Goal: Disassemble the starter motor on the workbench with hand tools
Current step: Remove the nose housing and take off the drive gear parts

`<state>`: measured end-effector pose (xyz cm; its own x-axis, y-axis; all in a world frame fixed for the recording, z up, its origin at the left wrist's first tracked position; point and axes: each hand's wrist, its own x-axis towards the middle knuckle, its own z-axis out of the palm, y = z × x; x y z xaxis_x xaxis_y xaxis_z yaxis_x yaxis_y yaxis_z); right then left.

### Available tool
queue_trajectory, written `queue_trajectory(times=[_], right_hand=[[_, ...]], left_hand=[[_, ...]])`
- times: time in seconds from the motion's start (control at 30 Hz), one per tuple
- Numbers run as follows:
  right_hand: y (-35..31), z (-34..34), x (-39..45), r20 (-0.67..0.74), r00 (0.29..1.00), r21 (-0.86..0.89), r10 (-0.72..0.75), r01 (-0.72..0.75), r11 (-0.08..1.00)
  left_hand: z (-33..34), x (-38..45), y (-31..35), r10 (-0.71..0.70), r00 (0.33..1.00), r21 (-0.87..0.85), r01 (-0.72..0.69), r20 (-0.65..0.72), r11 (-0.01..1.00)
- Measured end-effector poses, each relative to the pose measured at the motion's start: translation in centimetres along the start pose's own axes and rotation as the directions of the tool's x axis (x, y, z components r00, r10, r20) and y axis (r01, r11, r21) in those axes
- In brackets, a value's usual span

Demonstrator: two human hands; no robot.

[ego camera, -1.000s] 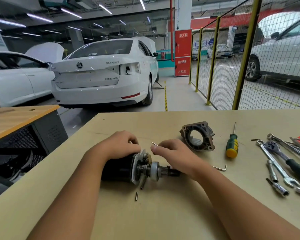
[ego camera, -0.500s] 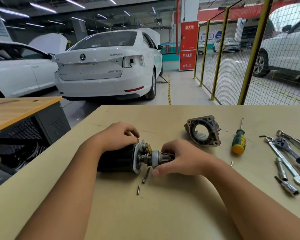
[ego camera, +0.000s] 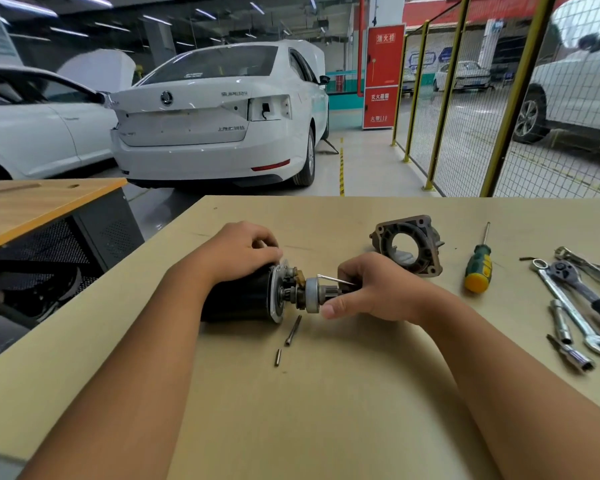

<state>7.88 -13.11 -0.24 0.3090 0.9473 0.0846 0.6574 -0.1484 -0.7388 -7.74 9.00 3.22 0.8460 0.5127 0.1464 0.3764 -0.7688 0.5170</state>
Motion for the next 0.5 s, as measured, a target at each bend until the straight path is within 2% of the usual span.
queue_trajectory(times=[0.07, 0.17, 0.33, 0.4, 0.43, 0.5], right_hand=[[0.0, 0.0, 0.0, 0.001, 1.0, 0.034, 0.003, -0.003, 0.999], [0.1, 0.0, -0.1, -0.015, 1.0, 0.062, -0.011, 0.012, 0.998], [0.2, 0.1, -0.2, -0.027, 0.999, 0.104, -0.018, 0.021, 0.994], [0.1, 0.2, -0.2, -0.03, 0.999, 0.11, -0.018, 0.021, 0.994], [0.1, 0.2, -0.2, -0.031, 0.999, 0.112, -0.019, 0.022, 0.993], [0.1, 0.2, -0.2, -0.042, 0.999, 0.108, -0.021, 0.025, 0.994]], left_hand=[[0.2, 0.0, 0.5, 0.035, 0.984, 0.14, -0.01, -0.176, 0.99], [0.3, -0.3, 1.1, 0.185, 0.871, 0.292, -0.051, -0.455, 0.955], [0.4, -2.5, 0.7, 0.362, 0.741, 0.269, -0.25, -0.565, 0.93], [0.5, -3.6, 0.7, 0.384, 0.757, 0.25, -0.294, -0.529, 0.923], [0.5, -4.0, 0.7, 0.372, 0.802, 0.222, -0.301, -0.468, 0.928], [0.2, -4.5, 0.8, 0.297, 0.92, 0.162, -0.262, -0.254, 0.951]])
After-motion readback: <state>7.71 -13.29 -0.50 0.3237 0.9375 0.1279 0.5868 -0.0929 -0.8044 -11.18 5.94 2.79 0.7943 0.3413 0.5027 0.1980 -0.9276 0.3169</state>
